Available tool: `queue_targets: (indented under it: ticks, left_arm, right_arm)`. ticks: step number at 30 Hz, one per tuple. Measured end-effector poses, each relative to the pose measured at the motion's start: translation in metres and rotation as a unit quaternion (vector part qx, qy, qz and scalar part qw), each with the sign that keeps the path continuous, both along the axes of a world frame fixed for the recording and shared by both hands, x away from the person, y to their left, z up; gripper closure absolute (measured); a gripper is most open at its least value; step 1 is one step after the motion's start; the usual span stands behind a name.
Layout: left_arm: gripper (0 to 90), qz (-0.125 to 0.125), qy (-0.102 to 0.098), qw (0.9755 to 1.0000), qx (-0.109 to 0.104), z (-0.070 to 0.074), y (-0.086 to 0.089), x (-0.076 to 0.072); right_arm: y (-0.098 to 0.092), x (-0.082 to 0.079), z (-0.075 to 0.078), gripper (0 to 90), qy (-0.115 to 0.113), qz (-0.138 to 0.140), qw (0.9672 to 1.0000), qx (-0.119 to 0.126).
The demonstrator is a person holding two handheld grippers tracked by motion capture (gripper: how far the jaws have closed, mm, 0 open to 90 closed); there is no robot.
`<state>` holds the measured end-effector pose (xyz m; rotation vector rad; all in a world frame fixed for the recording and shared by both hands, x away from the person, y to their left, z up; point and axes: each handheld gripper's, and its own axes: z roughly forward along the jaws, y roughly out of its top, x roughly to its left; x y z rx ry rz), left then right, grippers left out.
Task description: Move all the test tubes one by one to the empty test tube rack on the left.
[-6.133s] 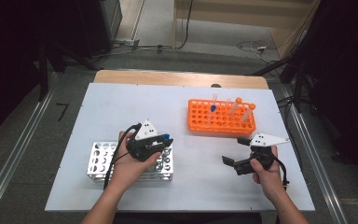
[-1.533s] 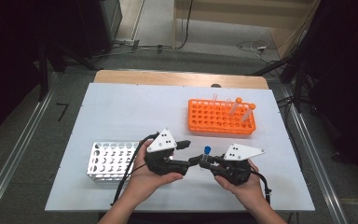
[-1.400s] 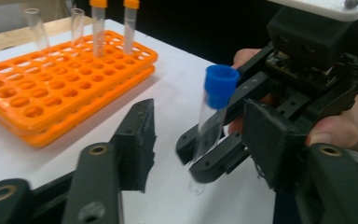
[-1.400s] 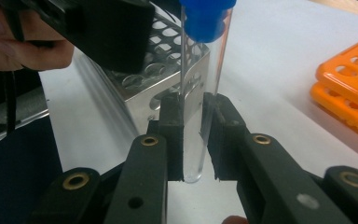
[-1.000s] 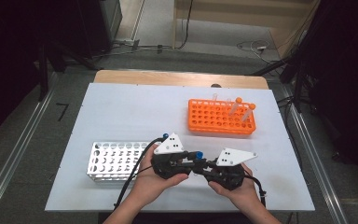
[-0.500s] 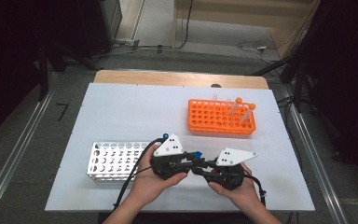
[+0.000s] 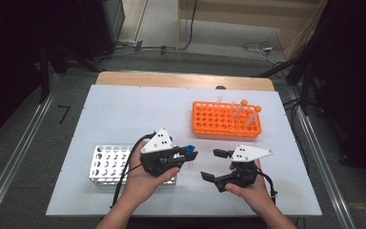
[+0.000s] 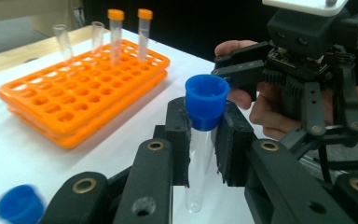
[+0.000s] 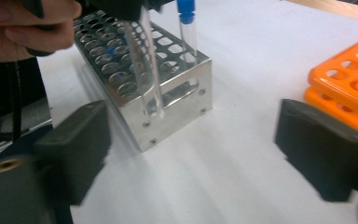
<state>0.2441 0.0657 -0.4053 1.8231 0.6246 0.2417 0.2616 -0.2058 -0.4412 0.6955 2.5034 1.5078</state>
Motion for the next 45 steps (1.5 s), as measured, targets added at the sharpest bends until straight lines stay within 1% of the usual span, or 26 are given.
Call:
queue_targets:
  ticks: [1, 4, 5, 10, 11, 17, 20, 21, 24, 26, 29, 34, 35, 39, 41, 43, 45]
  left_arm:
    - [76.9, 0.002, 0.000, 1.0000, 0.000, 0.001, 0.002, 0.000]
    - [77.0, 0.013, -0.004, 0.9999, -0.001, 0.003, 0.010, 0.002]
    - [76.9, 0.017, -0.004, 0.9998, -0.003, 0.003, 0.013, 0.002]
    - [77.0, 0.037, -0.009, 0.9992, -0.010, 0.009, 0.028, 0.005]
    - [77.0, 0.040, -0.011, 0.9991, -0.009, 0.010, 0.032, 0.005]
    - [77.0, 0.065, -0.018, 0.9976, -0.014, 0.014, 0.050, 0.008]
    - [77.0, 0.077, -0.021, 0.9967, -0.011, 0.015, 0.058, 0.009]
    - [77.0, 0.080, -0.020, 0.9965, -0.014, 0.015, 0.060, 0.009]
    - [77.0, 0.092, -0.022, 0.9954, -0.010, 0.014, 0.065, 0.011]
    - [77.0, 0.098, -0.019, 0.9950, -0.009, 0.012, 0.069, 0.012]
    - [77.0, 0.108, -0.018, 0.9939, -0.009, 0.008, 0.071, 0.014]
    - [77.1, 0.123, -0.017, 0.9922, 0.011, -0.004, 0.066, 0.019]
    - [77.1, 0.125, -0.016, 0.9919, 0.010, -0.006, 0.065, 0.020]
    - [77.1, 0.133, -0.016, 0.9908, 0.016, -0.012, 0.062, 0.022]
    - [77.0, 0.140, -0.020, 0.9897, 0.023, -0.014, 0.061, 0.023]
    - [77.0, 0.145, -0.020, 0.9890, 0.024, -0.016, 0.060, 0.023]
    - [77.0, 0.145, -0.019, 0.9888, 0.027, -0.018, 0.060, 0.024]
  right_arm:
    - [-0.002, 0.002, 0.000, 0.7, 0.003, -0.001, 1.0000, 0.003]
    - [-0.006, 0.005, -0.001, 0.0, 0.006, 0.003, 1.0000, 0.004]
    - [-0.011, 0.008, -0.001, 0.0, 0.010, 0.000, 0.9999, 0.007]
    - [-0.020, 0.013, 0.000, 0.0, 0.010, -0.012, 0.9998, 0.013]
    - [-0.023, 0.016, -0.001, 0.0, 0.010, -0.018, 0.9997, 0.014]
    - [-0.029, 0.020, -0.002, 0.0, 0.013, -0.030, 0.9993, 0.016]
    - [-0.031, 0.021, -0.002, 0.0, 0.012, -0.034, 0.9992, 0.015]
    - [-0.031, 0.021, -0.002, 0.0, 0.012, -0.034, 0.9992, 0.015]
    - [-0.033, 0.022, -0.002, 0.0, 0.011, -0.039, 0.9991, 0.016]
    - [-0.033, 0.022, -0.002, 0.0, 0.011, -0.039, 0.9991, 0.015]
    - [-0.035, 0.023, -0.003, 0.0, 0.011, -0.042, 0.9989, 0.015]
    - [-0.038, 0.026, -0.004, 0.0, 0.010, -0.052, 0.9985, 0.018]
    - [-0.039, 0.026, -0.004, 0.0, 0.009, -0.052, 0.9984, 0.017]
    - [-0.040, 0.026, -0.003, 0.0, 0.011, -0.054, 0.9983, 0.018]
    - [-0.040, 0.026, -0.004, 0.0, 0.010, -0.055, 0.9983, 0.017]
    - [-0.041, 0.027, -0.004, 0.0, 0.011, -0.056, 0.9982, 0.016]
    - [-0.041, 0.027, -0.004, 0.0, 0.011, -0.057, 0.9982, 0.016]
